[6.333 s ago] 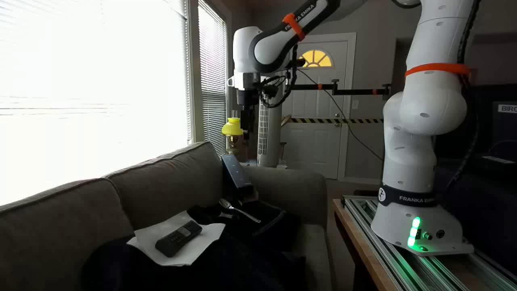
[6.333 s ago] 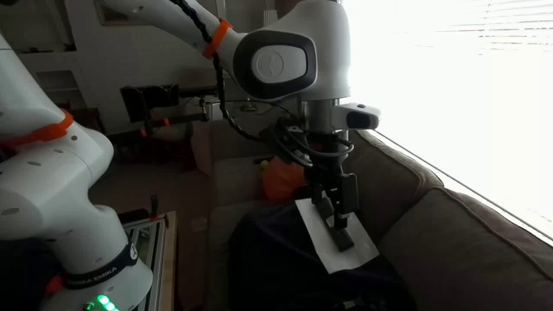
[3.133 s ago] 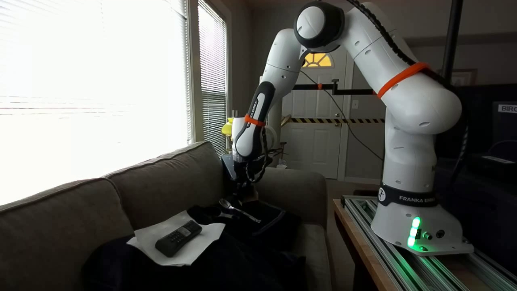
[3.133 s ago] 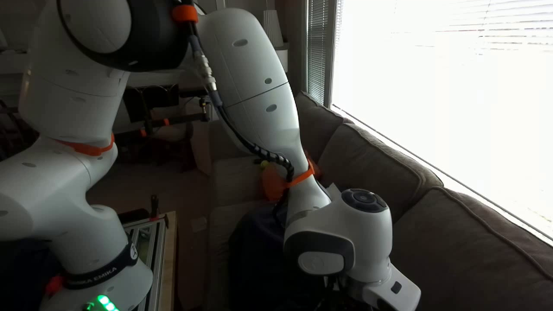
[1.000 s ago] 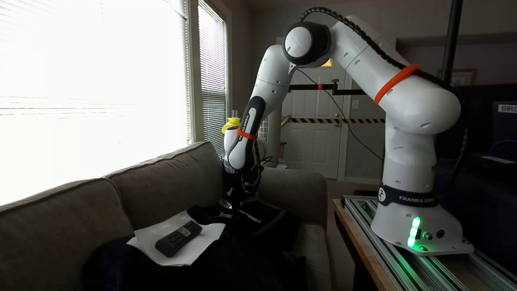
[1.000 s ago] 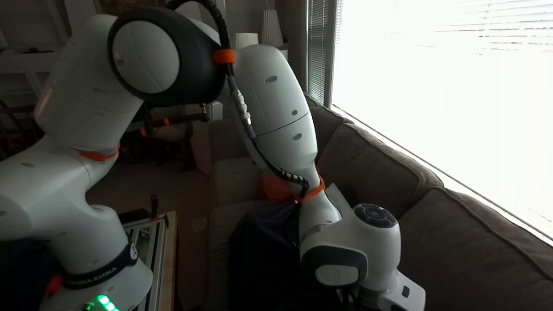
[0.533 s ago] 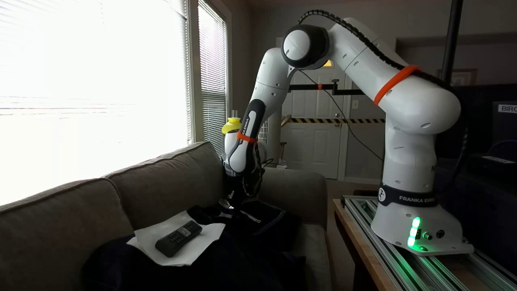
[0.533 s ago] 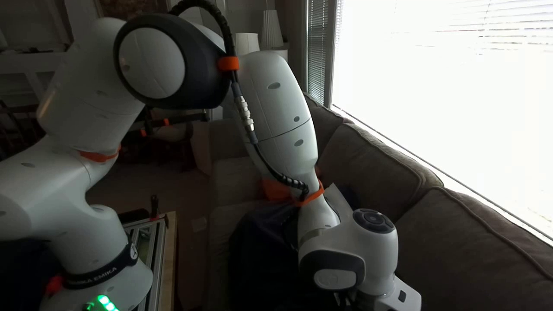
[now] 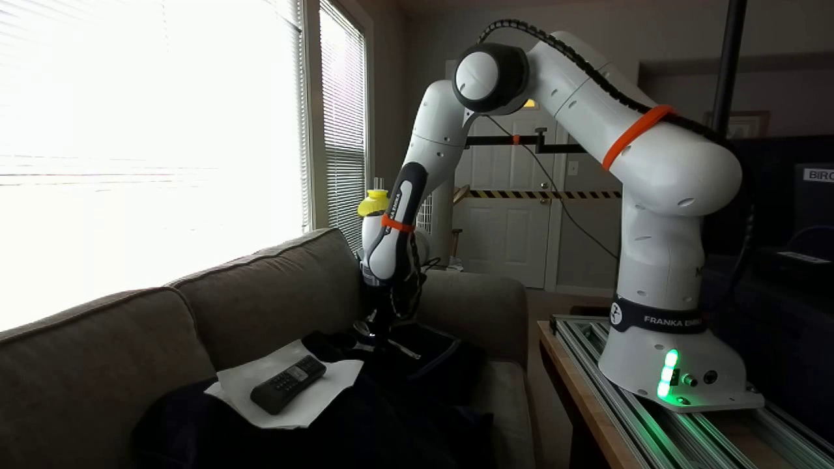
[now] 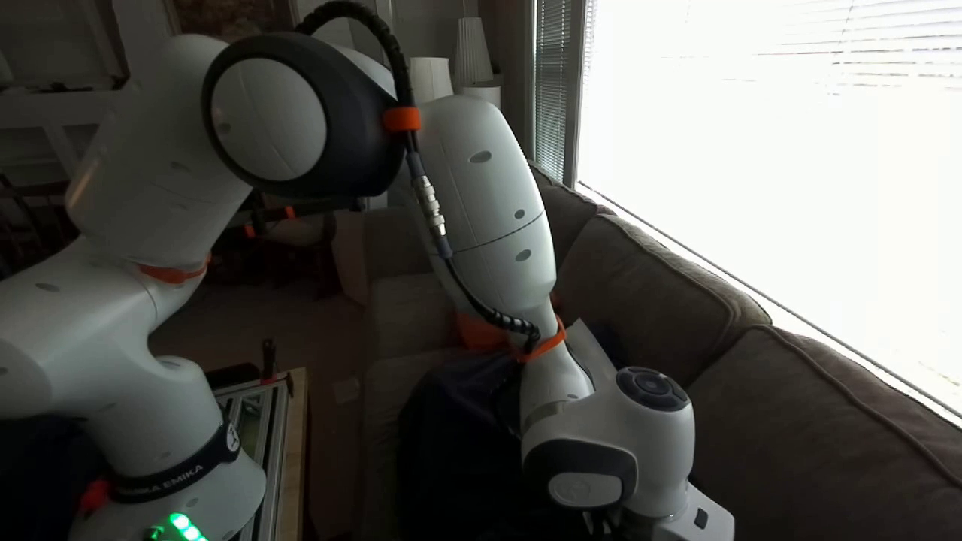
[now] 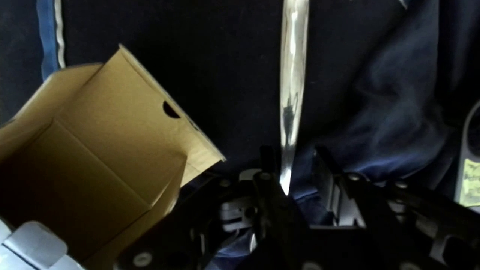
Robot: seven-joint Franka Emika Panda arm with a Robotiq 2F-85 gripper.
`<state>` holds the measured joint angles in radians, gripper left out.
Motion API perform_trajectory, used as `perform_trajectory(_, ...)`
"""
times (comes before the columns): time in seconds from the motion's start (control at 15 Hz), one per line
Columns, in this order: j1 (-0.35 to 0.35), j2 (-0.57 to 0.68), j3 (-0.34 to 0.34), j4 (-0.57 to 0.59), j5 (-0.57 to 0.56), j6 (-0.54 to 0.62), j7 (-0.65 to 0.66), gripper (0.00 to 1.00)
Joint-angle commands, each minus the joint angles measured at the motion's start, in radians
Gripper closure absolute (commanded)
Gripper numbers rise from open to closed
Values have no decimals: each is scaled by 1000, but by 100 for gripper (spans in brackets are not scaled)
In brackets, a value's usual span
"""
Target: Pick up the spoon and put it on the white paper where there's a remote
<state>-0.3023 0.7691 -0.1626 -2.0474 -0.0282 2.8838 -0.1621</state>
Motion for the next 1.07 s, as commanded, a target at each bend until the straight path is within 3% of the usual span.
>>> perform_trajectory(0.0, -36, 28, 29, 32, 9, 2, -5, 76)
perform_trajectory(0.27, -51, 36, 39, 44, 10, 2, -7, 71)
perform_trajectory(0.33, -53, 37, 39, 45, 9, 1, -7, 75)
perform_trajectory(0.4, -55, 39, 40, 47, 9, 0, -6, 94)
perform_trajectory(0.53, -48, 21, 31, 26, 5, 24, -1, 94)
perform_trajectory(0.6, -37, 1, 20, 10, 1, 21, 6, 100)
perform_trajectory(0.8, -7, -98, -10, -70, -4, 5, 29, 98)
perform_trajectory(1.0, 36, -221, -64, -147, -38, -93, 34, 98)
